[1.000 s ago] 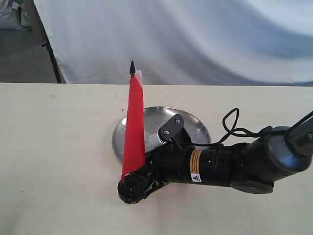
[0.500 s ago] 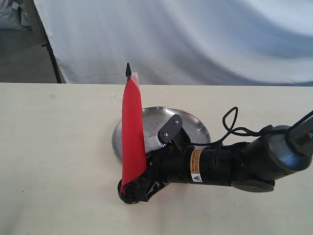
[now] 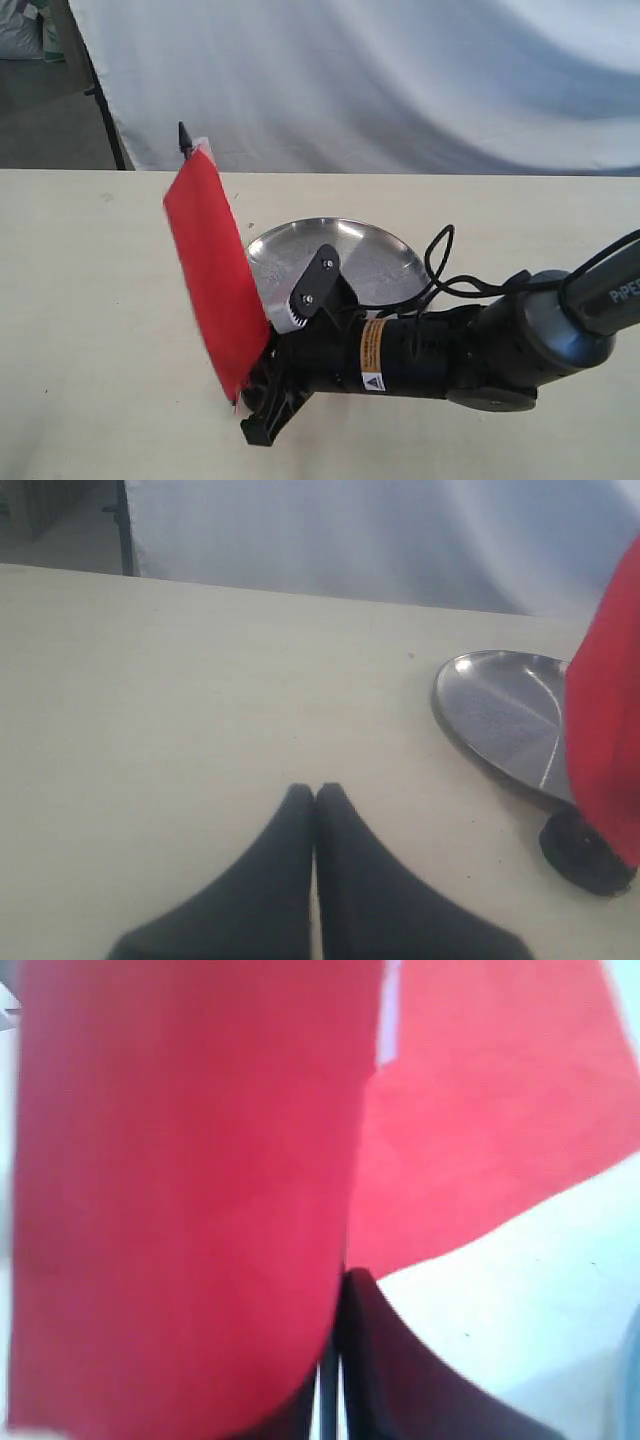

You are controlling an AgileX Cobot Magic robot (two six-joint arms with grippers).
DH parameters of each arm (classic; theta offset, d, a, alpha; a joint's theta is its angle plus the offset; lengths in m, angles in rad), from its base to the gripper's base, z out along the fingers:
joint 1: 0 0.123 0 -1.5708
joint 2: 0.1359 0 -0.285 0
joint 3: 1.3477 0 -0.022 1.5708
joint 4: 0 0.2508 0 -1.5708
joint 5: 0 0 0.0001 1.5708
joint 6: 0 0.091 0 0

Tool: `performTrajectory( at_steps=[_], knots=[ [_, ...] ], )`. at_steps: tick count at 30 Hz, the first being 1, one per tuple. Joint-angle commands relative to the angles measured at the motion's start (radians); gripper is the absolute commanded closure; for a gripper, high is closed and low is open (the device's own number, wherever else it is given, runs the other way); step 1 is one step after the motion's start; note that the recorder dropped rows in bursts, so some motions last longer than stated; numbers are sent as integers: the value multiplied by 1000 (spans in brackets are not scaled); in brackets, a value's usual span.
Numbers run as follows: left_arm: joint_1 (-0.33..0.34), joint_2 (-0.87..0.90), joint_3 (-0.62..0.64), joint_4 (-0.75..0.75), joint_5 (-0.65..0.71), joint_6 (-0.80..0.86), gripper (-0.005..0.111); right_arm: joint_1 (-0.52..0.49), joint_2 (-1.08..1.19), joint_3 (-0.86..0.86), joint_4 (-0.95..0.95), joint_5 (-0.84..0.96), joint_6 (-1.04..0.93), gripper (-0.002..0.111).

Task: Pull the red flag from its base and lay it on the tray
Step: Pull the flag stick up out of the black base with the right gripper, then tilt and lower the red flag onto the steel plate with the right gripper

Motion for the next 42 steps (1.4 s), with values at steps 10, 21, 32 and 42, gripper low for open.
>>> performTrajectory(
  at_steps=[10, 21, 32, 42],
  knots=[
    [2, -2, 4, -8, -3, -4, 107, 1, -4, 5, 96, -22, 40, 108],
    [2, -2, 4, -8, -3, -4, 107, -1, -4, 18, 671, -4, 207, 108],
    [2, -2, 4, -8, -3, -4, 107, -1, -3, 18, 1046, 122, 141, 108],
    [2, -2, 4, -8, -3, -4, 107, -1, 64, -56, 1019, 368, 110, 108]
  ],
)
